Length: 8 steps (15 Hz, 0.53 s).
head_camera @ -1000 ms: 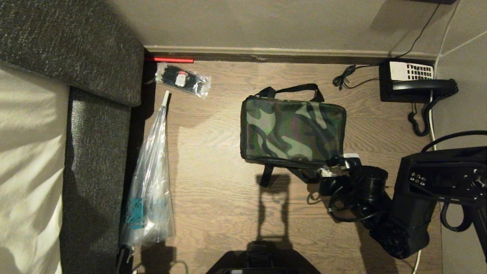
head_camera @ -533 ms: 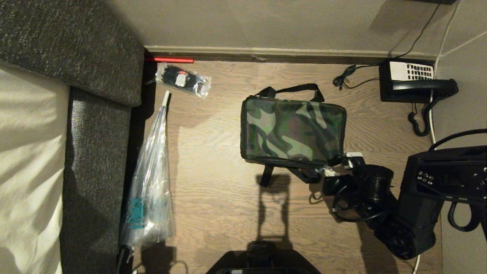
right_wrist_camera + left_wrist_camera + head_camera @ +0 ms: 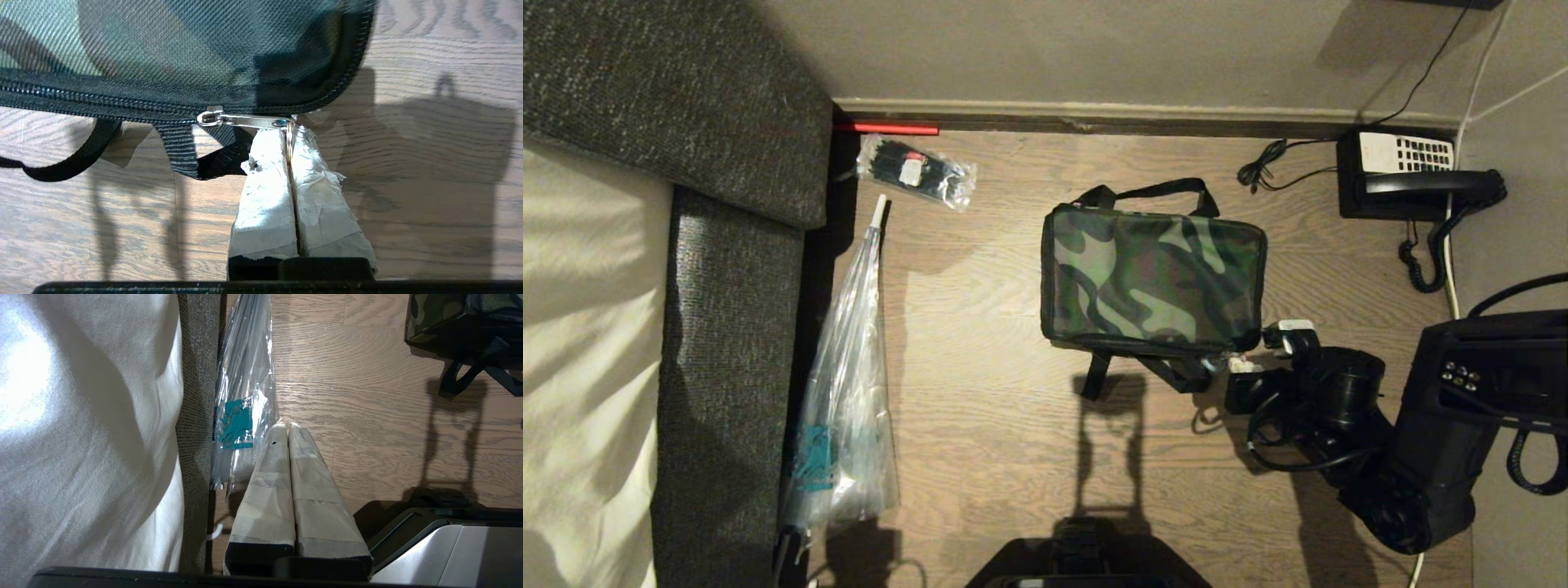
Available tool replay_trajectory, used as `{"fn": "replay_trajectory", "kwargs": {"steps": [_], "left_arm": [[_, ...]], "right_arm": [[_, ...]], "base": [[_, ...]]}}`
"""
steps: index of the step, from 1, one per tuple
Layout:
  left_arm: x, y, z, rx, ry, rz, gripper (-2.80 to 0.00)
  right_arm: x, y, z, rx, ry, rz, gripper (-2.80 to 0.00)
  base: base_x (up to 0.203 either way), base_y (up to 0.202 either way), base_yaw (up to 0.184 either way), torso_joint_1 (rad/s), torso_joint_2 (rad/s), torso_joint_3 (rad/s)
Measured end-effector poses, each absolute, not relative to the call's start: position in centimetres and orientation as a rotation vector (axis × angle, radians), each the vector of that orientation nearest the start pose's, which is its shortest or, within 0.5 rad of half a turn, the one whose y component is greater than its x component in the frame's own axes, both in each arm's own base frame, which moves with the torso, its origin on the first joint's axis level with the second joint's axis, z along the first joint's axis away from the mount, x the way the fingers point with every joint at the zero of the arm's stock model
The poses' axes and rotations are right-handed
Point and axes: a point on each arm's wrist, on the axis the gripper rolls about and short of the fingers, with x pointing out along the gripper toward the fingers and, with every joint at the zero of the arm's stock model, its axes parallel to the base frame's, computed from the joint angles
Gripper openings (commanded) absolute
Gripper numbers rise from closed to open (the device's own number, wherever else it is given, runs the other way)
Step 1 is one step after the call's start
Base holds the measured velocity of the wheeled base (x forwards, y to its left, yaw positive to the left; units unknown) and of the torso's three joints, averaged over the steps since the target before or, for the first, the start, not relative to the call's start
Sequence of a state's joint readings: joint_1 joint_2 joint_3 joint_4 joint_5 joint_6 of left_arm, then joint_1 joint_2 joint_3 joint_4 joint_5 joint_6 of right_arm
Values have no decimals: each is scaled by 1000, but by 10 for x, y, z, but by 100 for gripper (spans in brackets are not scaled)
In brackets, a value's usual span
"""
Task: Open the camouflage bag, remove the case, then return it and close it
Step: Open the top of the storage box
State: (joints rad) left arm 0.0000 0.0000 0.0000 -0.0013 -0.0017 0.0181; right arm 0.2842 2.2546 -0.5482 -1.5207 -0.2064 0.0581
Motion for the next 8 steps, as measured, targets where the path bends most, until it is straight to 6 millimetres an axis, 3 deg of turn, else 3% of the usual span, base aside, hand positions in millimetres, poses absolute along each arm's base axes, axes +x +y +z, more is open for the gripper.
{"fn": "replay_trajectory", "kwargs": {"steps": [8], "left_arm": [[-23, 0, 76, 18, -1, -2, -280]], "right_arm": [[322, 82, 37, 14, 182, 47, -280]], "base": [[0, 0, 0, 0, 0, 0]]}}
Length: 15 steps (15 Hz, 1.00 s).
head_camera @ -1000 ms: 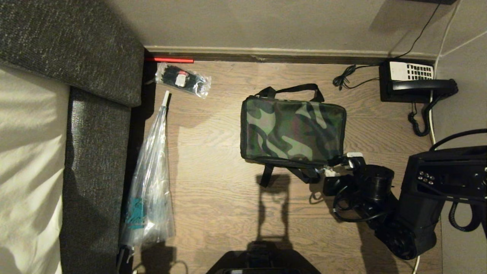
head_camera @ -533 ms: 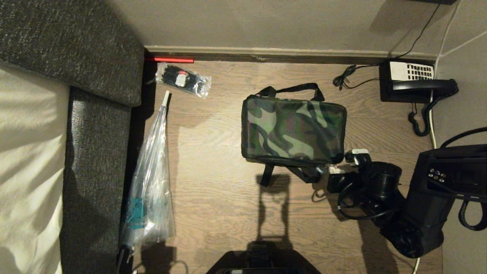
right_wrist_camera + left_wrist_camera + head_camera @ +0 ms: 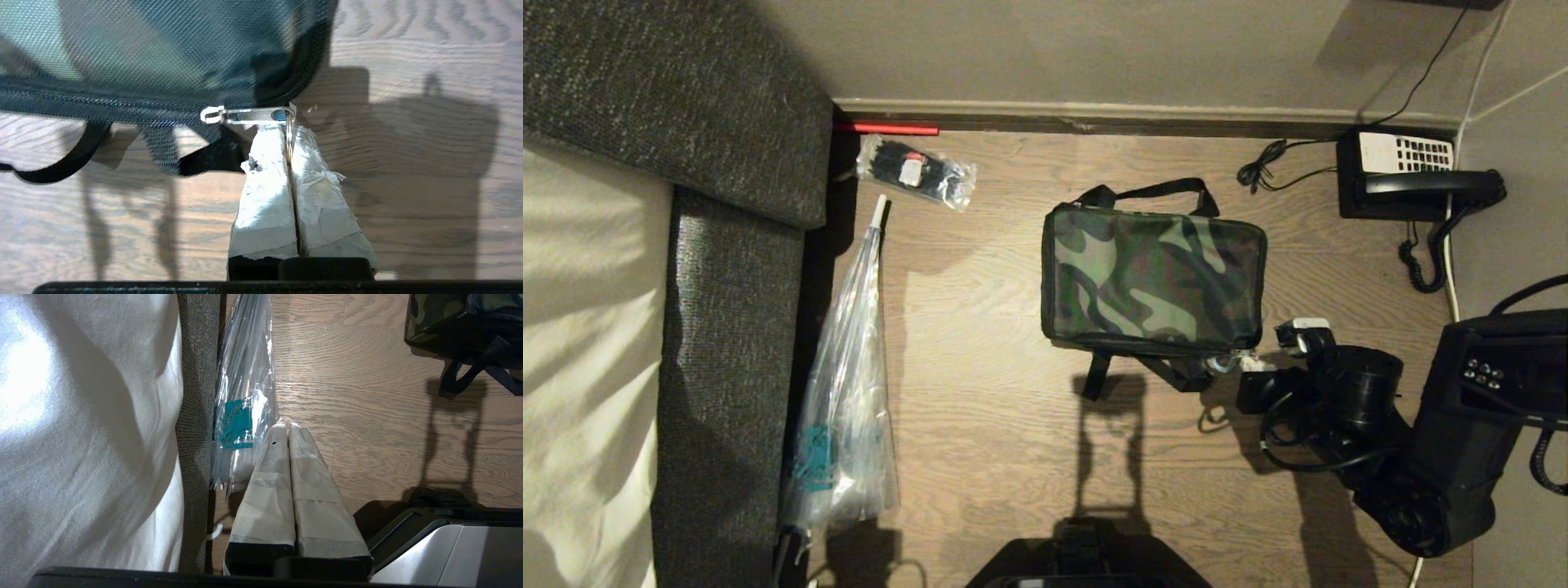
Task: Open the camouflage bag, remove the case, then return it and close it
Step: Open the top of the storage box
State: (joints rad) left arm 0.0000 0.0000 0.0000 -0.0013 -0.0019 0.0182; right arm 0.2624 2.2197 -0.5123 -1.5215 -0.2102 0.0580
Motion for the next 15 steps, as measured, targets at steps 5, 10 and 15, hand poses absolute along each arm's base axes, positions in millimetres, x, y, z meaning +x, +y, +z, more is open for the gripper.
{"fn": "replay_trajectory", "kwargs": {"steps": [5, 10, 15], "left_arm": [[-23, 0, 76, 18, -1, -1, -280], [-23, 0, 76, 18, -1, -1, -280], [-23, 0, 76, 18, -1, -1, -280]], "right_arm": [[324, 76, 38, 12, 180, 31, -280], [325, 69, 40, -1, 181, 12, -280], [325, 64, 45, -12, 168, -2, -280]], "base": [[0, 0, 0, 0, 0, 0], [0, 0, 0, 0, 0, 0], [0, 0, 0, 0, 0, 0]]}}
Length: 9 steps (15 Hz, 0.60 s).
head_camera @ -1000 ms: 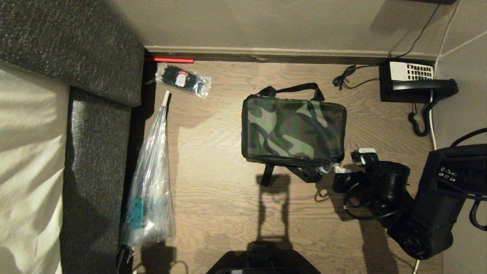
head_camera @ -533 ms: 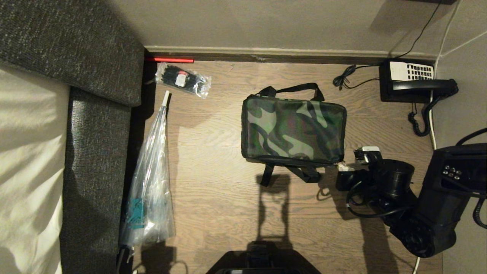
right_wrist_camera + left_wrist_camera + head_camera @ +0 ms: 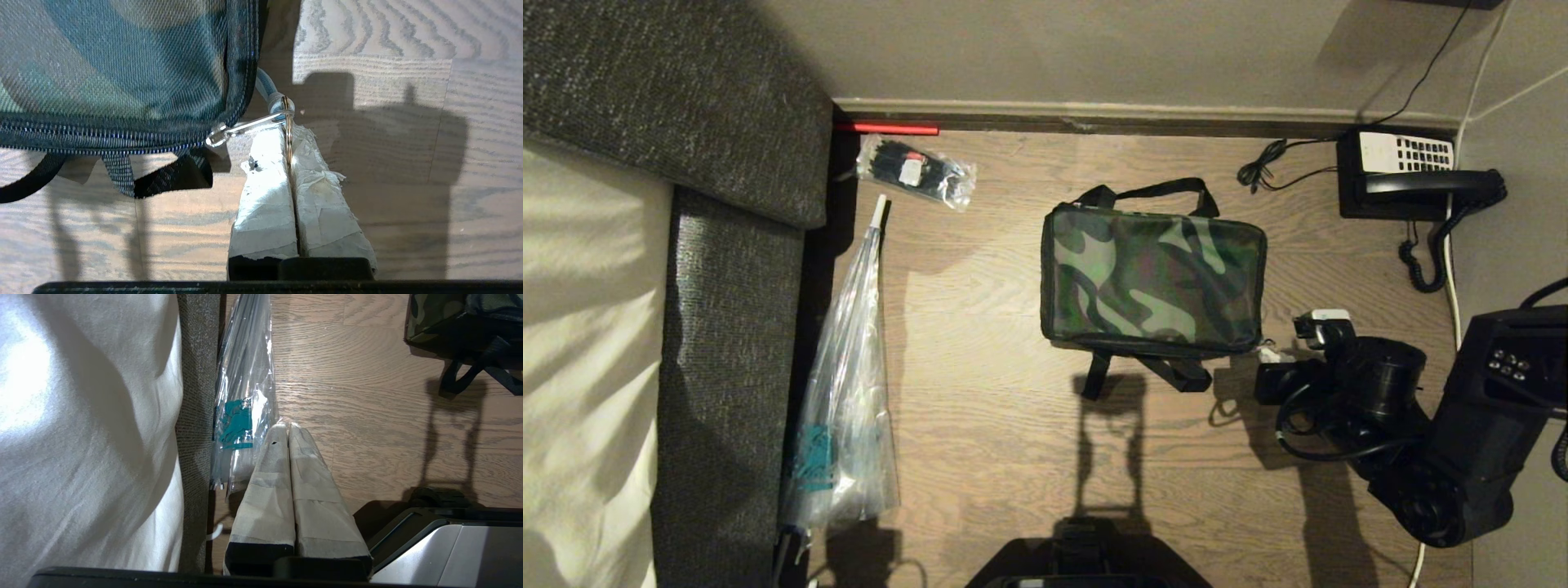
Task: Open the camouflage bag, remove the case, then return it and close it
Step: Open the top of the storage box
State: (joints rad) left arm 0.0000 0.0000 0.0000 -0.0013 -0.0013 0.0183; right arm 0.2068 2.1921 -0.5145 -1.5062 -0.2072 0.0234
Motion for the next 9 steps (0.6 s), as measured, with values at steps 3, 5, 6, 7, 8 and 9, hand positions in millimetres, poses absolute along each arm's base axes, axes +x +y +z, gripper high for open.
{"fn": "replay_trajectory", "kwargs": {"steps": [3, 5, 6, 7, 8, 9], "left_arm": [[-23, 0, 76, 18, -1, -2, -280], [-23, 0, 76, 18, -1, -2, -280], [-23, 0, 76, 18, -1, -2, -280], [-23, 0, 76, 18, -1, -2, -280], [-23, 0, 76, 18, -1, -2, -280], [-23, 0, 76, 18, -1, -2, -280]], "right_arm": [[327, 63, 49, -11, 151, -5, -280], [327, 62, 50, -16, 148, -7, -280], [327, 61, 51, -26, 144, -8, -280], [328, 61, 51, -32, 140, -9, -280], [328, 61, 52, -32, 140, -9, -280], [328, 60, 52, -32, 138, -10, -280]], "base": [[0, 0, 0, 0, 0, 0], [0, 0, 0, 0, 0, 0], [0, 0, 0, 0, 0, 0], [0, 0, 0, 0, 0, 0], [0, 0, 0, 0, 0, 0], [0, 0, 0, 0, 0, 0]]}}
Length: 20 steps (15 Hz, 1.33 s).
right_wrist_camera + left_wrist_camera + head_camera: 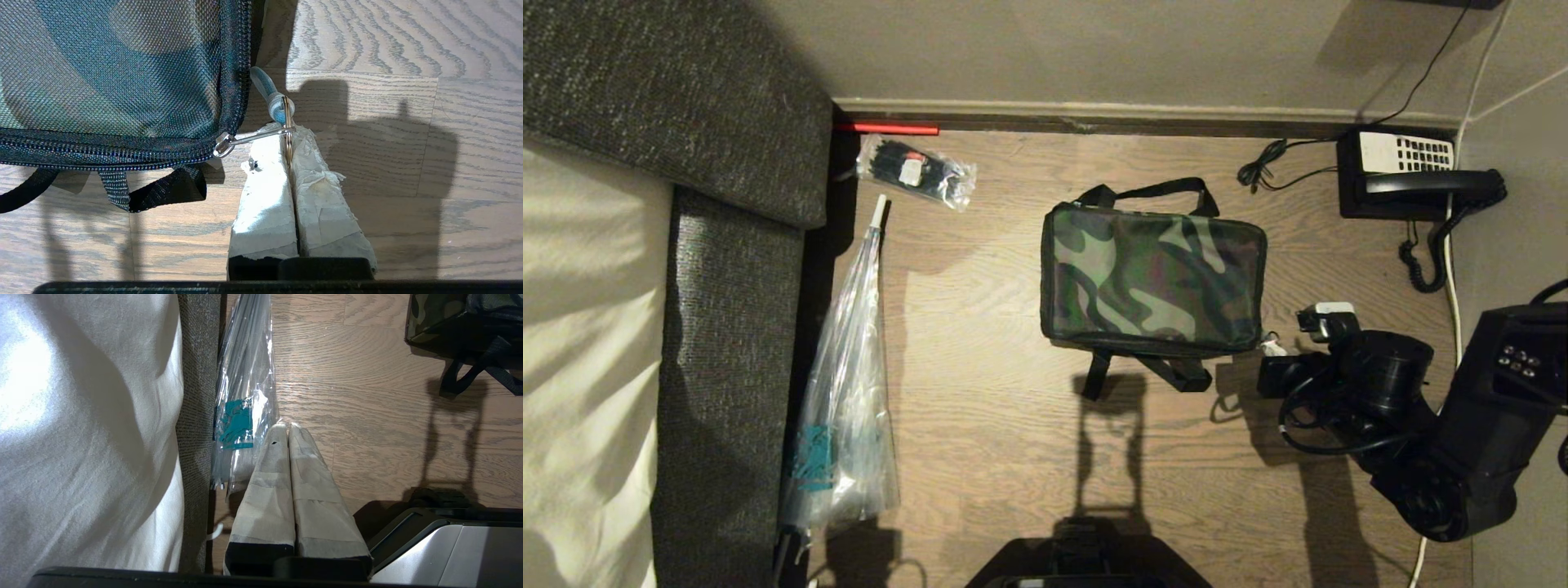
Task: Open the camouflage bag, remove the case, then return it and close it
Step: Open the top of the storage box
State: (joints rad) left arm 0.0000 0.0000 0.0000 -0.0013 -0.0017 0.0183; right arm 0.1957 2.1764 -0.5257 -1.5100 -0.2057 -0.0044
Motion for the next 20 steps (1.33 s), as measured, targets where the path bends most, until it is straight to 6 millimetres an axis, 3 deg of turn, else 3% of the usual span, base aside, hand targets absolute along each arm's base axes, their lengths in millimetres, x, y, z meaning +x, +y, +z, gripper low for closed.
{"fn": "replay_trajectory", "kwargs": {"steps": [20], "left_arm": [[-23, 0, 76, 18, -1, -2, -280]], "right_arm": [[338, 57, 68, -17, 57, 7, -280]], "base": [[0, 0, 0, 0, 0, 0]]}}
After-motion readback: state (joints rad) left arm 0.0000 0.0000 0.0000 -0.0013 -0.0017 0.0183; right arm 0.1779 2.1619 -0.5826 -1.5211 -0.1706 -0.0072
